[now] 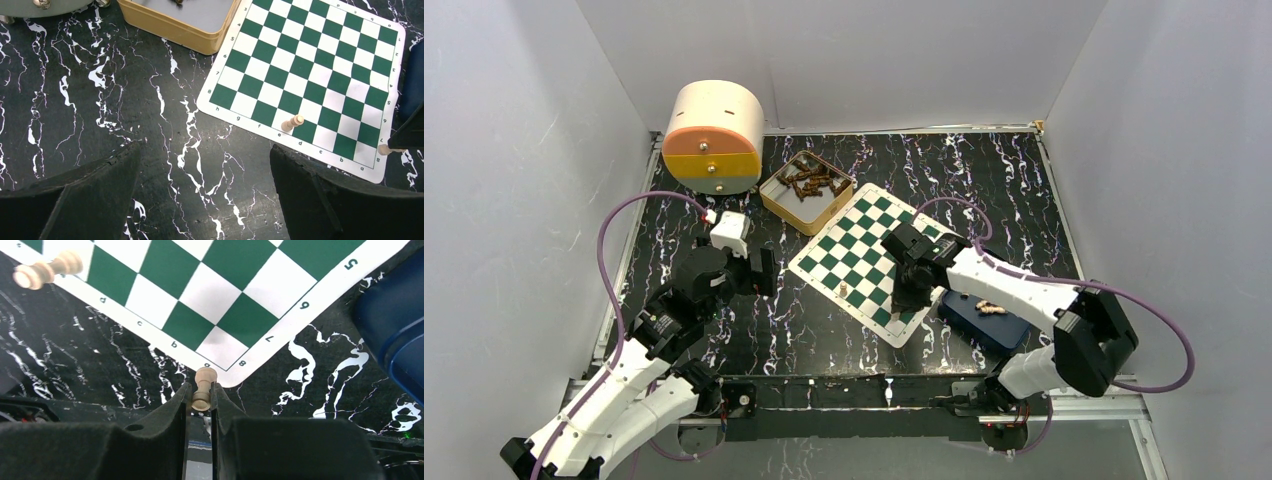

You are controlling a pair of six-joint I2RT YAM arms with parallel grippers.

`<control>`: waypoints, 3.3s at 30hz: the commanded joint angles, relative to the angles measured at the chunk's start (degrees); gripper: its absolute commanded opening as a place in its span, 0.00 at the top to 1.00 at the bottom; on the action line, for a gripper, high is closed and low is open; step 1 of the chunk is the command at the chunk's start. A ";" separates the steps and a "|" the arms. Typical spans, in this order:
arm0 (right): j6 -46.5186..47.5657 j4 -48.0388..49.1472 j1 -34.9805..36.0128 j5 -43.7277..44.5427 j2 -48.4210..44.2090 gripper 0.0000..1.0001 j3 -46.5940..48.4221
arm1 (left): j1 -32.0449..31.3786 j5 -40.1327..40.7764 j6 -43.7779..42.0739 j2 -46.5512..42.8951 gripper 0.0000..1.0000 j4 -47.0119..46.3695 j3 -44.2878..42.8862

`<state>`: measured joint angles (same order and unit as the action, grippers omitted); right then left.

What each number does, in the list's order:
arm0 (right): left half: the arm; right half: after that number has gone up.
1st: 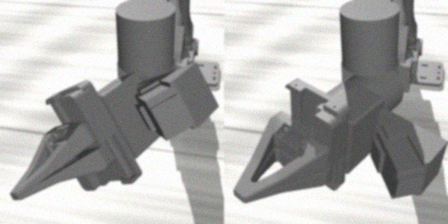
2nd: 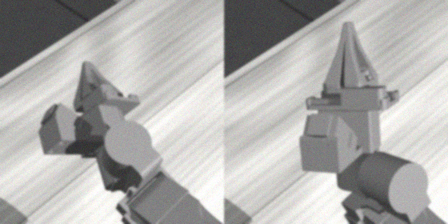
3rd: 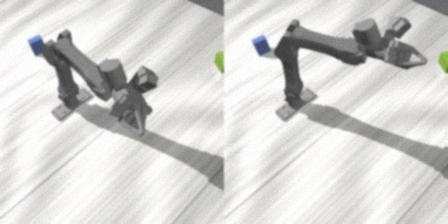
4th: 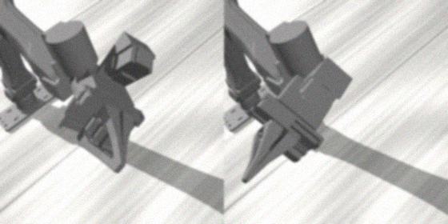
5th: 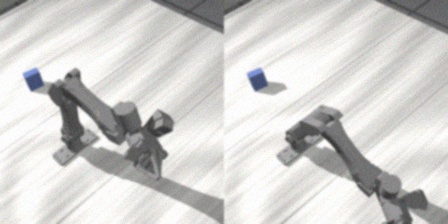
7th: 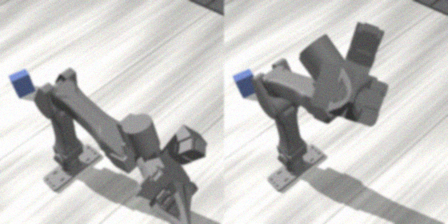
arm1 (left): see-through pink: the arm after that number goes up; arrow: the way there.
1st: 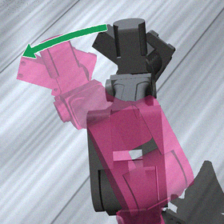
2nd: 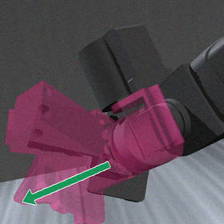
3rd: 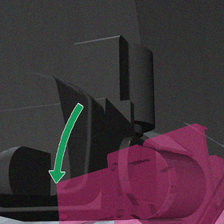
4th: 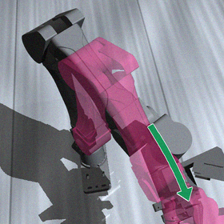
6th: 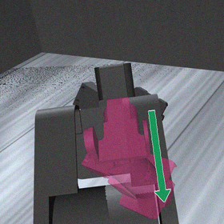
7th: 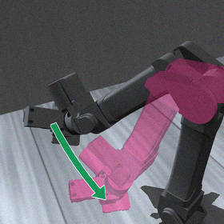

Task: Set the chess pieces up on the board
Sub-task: Place the chess piece on the chessboard, then pick up the chess piece from the storage box.

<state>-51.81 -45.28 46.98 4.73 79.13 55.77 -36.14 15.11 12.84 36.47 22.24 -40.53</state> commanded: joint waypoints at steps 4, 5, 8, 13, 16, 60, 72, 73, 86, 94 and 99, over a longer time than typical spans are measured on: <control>-1.74 4.07 0.54 0.48 2.22 0.78 -2.77 | -0.16 1.50 -0.54 -0.88 0.02 -1.41 0.21; -1.72 4.61 0.55 0.08 2.36 0.78 -3.12 | -0.16 1.50 -0.54 -0.95 0.02 -1.45 0.25; -1.96 5.88 0.61 -0.82 2.71 0.79 -4.13 | -0.16 1.45 -0.59 -0.94 0.02 -1.42 0.27; -1.86 6.84 0.63 -0.16 3.79 0.78 -4.53 | -0.15 1.15 -0.71 -0.96 0.02 -1.37 0.20; -1.71 7.23 0.65 0.39 4.49 0.79 -4.53 | -0.16 1.23 -0.71 -0.88 0.02 -1.43 0.29; 3.29 -1.25 0.61 6.72 2.59 0.57 6.64 | -0.16 0.50 -1.06 -0.44 0.02 -1.41 0.47; 7.78 -10.26 -9.84 17.12 -3.30 0.64 9.35 | -0.16 -0.17 -1.07 -0.40 0.02 -1.30 0.37; 8.84 -9.88 -11.92 17.13 -4.49 0.64 8.80 | -0.16 -0.17 -1.13 -0.43 0.02 -1.36 0.41; 18.97 0.45 -34.78 12.00 -9.56 0.64 -1.64 | -0.16 -0.30 -1.23 -0.52 0.02 -1.29 0.41; 20.43 6.67 -41.22 10.74 -7.99 0.60 -5.69 | -0.16 -0.27 -1.38 -0.78 0.02 -1.19 0.46; 21.18 8.96 -43.37 9.21 -6.24 0.56 -6.85 | -0.16 -0.26 -1.50 -0.81 0.02 -1.30 0.47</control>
<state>-32.12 -40.73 4.93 15.27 71.83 49.69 -36.12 14.57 11.97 36.25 22.26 -40.12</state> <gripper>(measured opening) 0.429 0.978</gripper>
